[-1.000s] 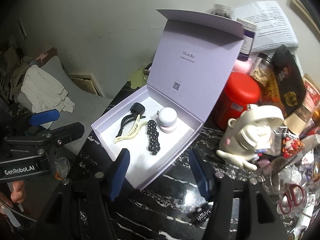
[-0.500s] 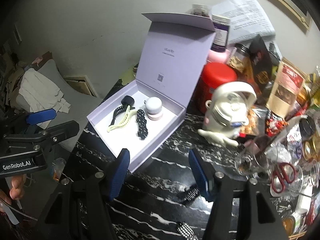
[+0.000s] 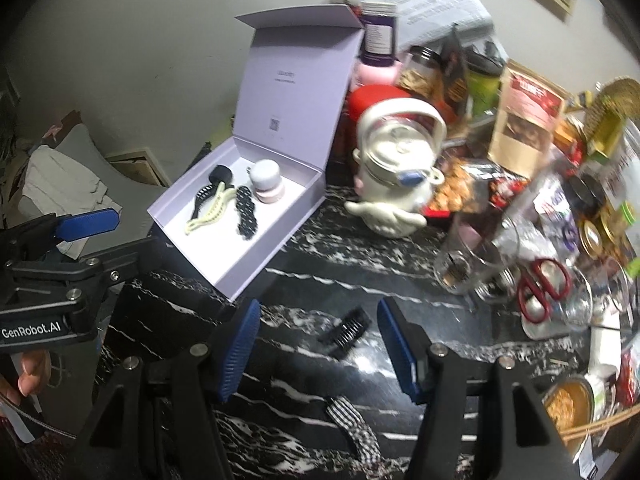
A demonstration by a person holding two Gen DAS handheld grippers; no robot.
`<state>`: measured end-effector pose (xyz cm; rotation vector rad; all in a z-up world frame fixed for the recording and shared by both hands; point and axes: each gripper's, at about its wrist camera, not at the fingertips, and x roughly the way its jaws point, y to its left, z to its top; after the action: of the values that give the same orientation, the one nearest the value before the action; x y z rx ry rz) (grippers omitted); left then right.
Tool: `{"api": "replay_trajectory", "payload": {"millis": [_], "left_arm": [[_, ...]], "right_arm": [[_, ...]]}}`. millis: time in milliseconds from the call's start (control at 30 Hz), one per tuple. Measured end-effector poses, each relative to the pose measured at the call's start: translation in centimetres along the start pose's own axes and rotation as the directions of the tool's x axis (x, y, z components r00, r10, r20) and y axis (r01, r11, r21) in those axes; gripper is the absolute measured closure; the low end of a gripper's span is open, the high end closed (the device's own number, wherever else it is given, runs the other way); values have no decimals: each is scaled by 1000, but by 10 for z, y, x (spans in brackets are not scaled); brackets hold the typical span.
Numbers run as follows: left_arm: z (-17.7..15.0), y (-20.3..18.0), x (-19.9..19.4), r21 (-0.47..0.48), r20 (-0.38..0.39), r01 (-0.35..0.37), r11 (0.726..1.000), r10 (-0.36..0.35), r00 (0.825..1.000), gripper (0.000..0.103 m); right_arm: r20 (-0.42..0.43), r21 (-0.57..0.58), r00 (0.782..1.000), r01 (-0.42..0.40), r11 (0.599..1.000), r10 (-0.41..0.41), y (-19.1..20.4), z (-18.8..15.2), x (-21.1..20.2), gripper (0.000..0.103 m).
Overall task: Organize objects
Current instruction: 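Move both open tools from the box toward the items on the table, then grasp the gingham scrunchie with the right tool while the left tool grasps the black mesh claw clip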
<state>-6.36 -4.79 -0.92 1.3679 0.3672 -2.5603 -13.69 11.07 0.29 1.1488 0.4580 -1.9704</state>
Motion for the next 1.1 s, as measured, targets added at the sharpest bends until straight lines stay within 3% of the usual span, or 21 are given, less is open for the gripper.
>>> {"api": "replay_trajectory", "payload": {"millis": [433, 667, 1100], "left_arm": [[-12, -56, 24, 75, -67, 119, 990, -114, 991, 20], [-21, -79, 40, 100, -109, 149, 984, -138, 984, 20], [-49, -99, 77, 126, -209, 166, 978, -138, 968, 20]], "right_arm": [[-45, 105, 997, 67, 992, -62, -46, -44, -8, 41], [-76, 149, 994, 92, 985, -81, -65, -68, -6, 41], [-163, 211, 985, 80, 974, -46, -83, -112, 25, 41]]}}
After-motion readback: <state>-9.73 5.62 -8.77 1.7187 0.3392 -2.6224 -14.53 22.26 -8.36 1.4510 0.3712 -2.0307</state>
